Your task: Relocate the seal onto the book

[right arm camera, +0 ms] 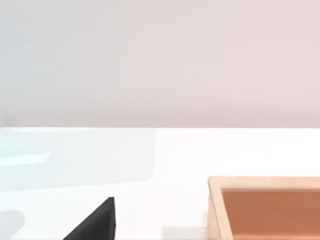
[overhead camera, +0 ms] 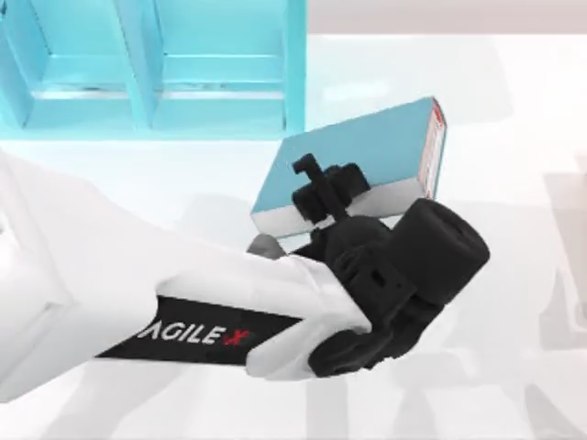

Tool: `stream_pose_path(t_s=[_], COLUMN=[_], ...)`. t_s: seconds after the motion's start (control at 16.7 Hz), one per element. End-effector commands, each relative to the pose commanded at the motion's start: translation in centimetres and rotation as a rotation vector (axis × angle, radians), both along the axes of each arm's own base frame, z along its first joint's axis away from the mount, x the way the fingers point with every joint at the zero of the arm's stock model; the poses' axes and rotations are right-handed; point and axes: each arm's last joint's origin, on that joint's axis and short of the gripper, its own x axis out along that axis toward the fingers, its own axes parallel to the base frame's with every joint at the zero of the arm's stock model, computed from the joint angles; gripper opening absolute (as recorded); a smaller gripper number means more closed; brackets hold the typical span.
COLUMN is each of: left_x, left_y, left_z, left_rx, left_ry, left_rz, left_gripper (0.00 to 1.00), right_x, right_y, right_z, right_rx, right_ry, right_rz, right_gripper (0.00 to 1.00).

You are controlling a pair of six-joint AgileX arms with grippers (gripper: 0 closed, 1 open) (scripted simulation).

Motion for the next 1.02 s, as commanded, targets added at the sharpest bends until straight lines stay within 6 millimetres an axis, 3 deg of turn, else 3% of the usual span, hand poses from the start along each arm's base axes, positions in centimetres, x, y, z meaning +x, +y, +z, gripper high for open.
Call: stream_pose_path(t_s=[0.18,0.42,1.02], left_x=[-0.5,-0.9,-1.1], left_y=[-1.1,-2.1,-2.2], left_z=[-0.6,-1.0,-1.2], left_rx=[0.246,0.44,0.485], left_ry=[-0.005,-0.013,-0.01], left_rz=[-0.06,-0.1,-0.107], left_gripper=[0.0,0.0,0.0], right_x=[0.0,0.0,0.0], right_y=[0.0,0.0,0.0], right_z=[0.0,0.0,0.0], right_rx=[0.0,0.0,0.0], right_ry=[0.0,0.0,0.0], right_rz=[0.0,0.0,0.0], right_gripper=[1.0,1.0,1.0])
